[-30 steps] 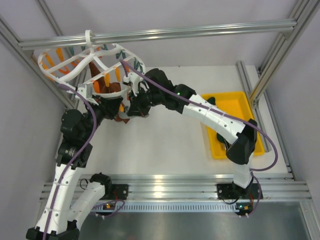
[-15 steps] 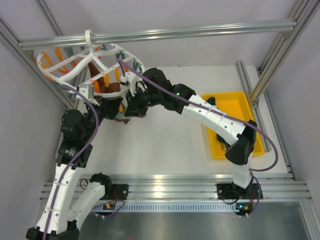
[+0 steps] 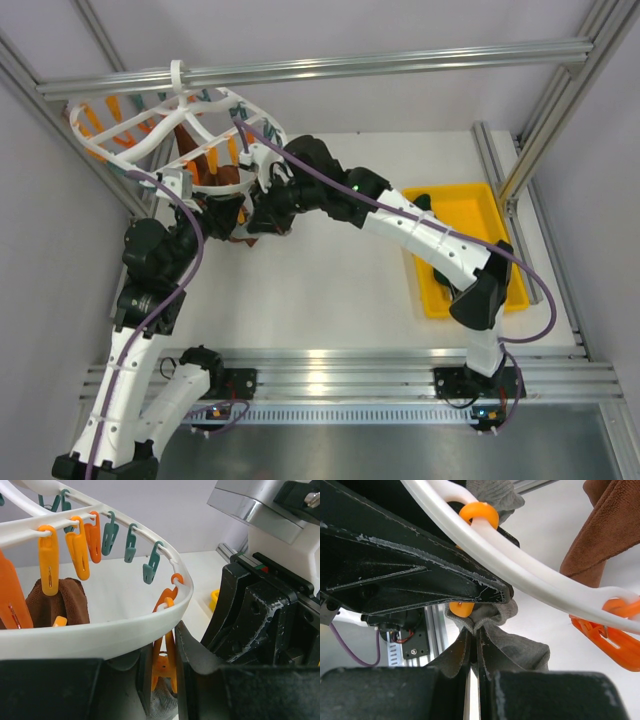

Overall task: Clip the socks to the hanger
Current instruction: Clamp the sock onto the hanger.

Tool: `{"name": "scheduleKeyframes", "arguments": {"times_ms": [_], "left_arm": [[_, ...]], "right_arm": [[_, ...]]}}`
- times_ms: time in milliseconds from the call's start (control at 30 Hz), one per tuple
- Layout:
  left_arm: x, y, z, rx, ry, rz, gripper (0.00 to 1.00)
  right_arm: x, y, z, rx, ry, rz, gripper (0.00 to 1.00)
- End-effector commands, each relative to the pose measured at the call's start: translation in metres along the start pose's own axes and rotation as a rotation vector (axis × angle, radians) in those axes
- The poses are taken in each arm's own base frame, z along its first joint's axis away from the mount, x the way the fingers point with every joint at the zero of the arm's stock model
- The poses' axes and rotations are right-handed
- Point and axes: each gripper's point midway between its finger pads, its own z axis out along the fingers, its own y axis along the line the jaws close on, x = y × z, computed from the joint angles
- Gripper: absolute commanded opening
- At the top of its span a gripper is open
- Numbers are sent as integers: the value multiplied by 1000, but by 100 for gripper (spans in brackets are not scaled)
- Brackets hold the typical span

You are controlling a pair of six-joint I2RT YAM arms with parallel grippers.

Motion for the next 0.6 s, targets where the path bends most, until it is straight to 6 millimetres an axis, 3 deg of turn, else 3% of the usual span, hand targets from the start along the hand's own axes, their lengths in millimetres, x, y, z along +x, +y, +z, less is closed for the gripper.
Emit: {"name": "scheduleKeyframes", "arguments": {"times_ms": [0,567], "left_arm": [[68,17,10,-3,239,46,0],[82,27,7,-13,294,137,0]], "right_arm": [[-22,17,-2,-21,-54,-43,0],[-26,13,-9,12,-62,-65,0]]}}
